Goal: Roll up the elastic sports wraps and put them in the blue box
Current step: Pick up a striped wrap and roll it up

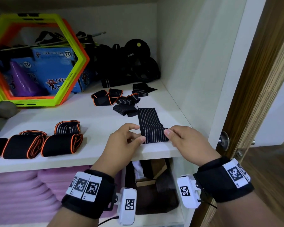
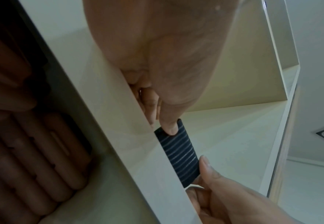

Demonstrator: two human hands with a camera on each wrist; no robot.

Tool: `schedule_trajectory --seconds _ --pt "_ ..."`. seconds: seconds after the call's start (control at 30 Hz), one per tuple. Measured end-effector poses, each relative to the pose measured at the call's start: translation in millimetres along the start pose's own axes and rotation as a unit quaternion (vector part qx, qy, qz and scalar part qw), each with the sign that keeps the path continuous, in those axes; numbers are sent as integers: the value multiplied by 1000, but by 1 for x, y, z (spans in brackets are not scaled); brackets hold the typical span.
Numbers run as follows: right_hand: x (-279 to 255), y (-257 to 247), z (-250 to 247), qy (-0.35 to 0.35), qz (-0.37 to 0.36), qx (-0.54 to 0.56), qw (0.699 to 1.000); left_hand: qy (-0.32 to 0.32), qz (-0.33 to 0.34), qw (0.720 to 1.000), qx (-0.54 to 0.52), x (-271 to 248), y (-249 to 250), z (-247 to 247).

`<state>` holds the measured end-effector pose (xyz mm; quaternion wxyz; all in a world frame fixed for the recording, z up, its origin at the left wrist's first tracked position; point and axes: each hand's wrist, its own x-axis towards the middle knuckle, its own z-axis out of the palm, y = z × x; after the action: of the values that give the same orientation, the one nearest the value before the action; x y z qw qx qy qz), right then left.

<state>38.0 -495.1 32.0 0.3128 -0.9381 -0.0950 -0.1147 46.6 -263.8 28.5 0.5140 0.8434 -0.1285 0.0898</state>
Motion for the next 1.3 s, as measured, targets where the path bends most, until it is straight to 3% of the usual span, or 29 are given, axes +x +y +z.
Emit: schedule_trajectory --seconds 0.37,0.53,0.7,0.93,1.17,1.3 --pt "0 -5 2 6 26 -43 999 36 -22 999 -8 5 0 2" --pt "-1 0 8 42 33 -8 999 16 7 1000 14 3 1 3" --pt "-4 0 2 36 5 -4 999 -6 31 994 106 -1 2 1" --pt "-14 -5 -3 -5 -15 -7 1000 -73 20 997 35 -7 3 -5" --pt "-15 -6 3 33 7 18 999 -39 104 994 20 -11 -3 -3" --pt "-12 -7 4 45 1 19 999 -61 105 992 32 -12 -6 -5"
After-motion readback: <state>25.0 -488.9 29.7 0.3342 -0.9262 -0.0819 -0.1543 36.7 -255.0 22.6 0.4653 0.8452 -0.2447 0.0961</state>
